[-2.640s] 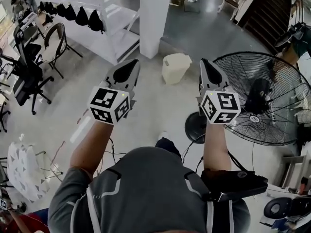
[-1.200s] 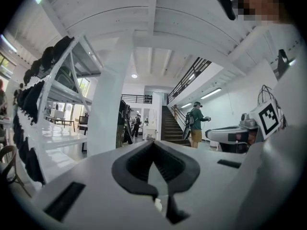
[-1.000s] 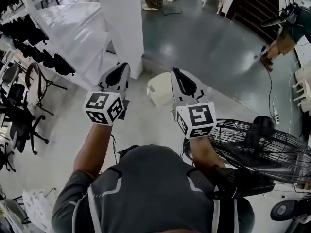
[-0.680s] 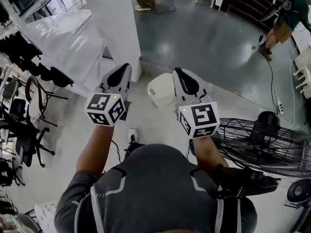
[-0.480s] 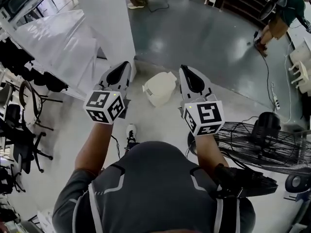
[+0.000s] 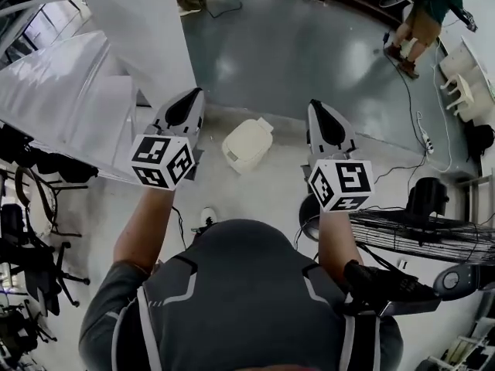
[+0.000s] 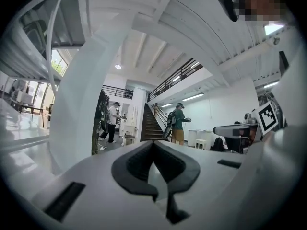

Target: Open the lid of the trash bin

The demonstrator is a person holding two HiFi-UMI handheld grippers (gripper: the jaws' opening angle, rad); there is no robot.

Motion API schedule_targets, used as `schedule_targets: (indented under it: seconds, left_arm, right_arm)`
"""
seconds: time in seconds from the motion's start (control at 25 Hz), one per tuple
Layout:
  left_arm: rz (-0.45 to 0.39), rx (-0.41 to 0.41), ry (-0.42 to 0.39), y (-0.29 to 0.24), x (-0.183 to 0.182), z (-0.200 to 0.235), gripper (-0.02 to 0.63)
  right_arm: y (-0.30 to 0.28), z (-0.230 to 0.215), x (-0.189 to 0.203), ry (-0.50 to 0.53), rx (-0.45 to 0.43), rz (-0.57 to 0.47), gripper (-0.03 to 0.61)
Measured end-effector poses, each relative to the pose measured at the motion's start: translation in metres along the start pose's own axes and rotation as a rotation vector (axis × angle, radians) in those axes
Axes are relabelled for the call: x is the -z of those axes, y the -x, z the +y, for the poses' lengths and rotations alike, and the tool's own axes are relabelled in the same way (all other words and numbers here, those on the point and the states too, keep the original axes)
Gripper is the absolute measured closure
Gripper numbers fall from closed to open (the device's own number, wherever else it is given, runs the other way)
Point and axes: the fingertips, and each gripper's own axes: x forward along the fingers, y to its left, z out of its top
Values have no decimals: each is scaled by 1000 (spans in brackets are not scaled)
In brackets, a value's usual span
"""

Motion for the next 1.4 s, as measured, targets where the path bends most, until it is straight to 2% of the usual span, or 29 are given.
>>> schedule_targets:
  seconds: [0.4, 0.76, 1.08, 1.12, 1.16, 1.28, 1.4]
  left_arm:
    - [24, 93, -21, -40, -6, 45, 604]
    - [103, 160, -43, -70, 27, 96, 603]
    - [171, 166, -23, -97, 79, 136, 601]
    - [186, 162, -20, -100, 88, 139, 601]
    - [199, 152, -18, -103, 97, 143, 601]
    - [230, 106, -16, -115, 123, 148, 601]
    - [292, 99, 6, -123, 154, 144, 601]
  right_arm:
    - [-61, 6, 3, -8, 47, 39, 549]
    - [-129, 15, 43, -48, 73, 121, 548]
    - [-178, 20, 96, -82, 79, 210, 543]
    - [-183, 19, 106, -94, 75, 224, 527]
    - [-188, 18, 116, -107, 67, 241, 481]
    - [-198, 12, 146, -126, 36, 286, 472]
    - [-203, 4, 174, -138, 10, 317, 463]
